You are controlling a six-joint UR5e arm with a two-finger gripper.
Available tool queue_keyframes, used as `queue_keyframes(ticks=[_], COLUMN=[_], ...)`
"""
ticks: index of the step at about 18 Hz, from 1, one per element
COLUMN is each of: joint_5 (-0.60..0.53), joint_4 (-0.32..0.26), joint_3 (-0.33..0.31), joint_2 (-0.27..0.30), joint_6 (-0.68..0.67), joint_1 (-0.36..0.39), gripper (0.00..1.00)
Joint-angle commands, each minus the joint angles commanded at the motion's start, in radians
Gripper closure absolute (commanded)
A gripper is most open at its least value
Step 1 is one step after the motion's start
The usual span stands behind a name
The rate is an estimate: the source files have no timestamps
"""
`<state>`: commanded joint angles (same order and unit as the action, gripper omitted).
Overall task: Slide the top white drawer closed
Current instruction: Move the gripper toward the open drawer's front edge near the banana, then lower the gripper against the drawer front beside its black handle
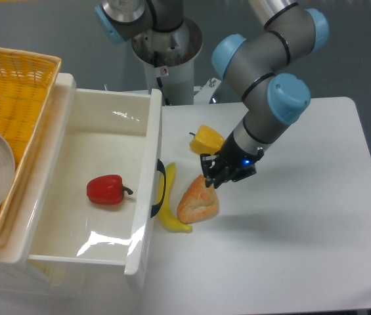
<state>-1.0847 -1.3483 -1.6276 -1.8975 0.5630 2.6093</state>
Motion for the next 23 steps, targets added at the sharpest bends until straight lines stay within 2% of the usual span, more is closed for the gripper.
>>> queue_keyframes(ticks=[6, 15, 19, 23], joint_5=[0.092, 0.201, 0.204, 0.215], joint_4=[-0.009, -0.018, -0.018, -0.052], joint_3=[0.011, 0.021, 0.021, 0.021], joint_2=[-0.002, -0.003, -0.003, 0.000], joint_6=[-0.012, -0.014, -0.015, -0.017], joint_1=[-0.014, -0.023, -0.048, -0.049], gripper=[0.93, 0.93, 0.93, 0.93])
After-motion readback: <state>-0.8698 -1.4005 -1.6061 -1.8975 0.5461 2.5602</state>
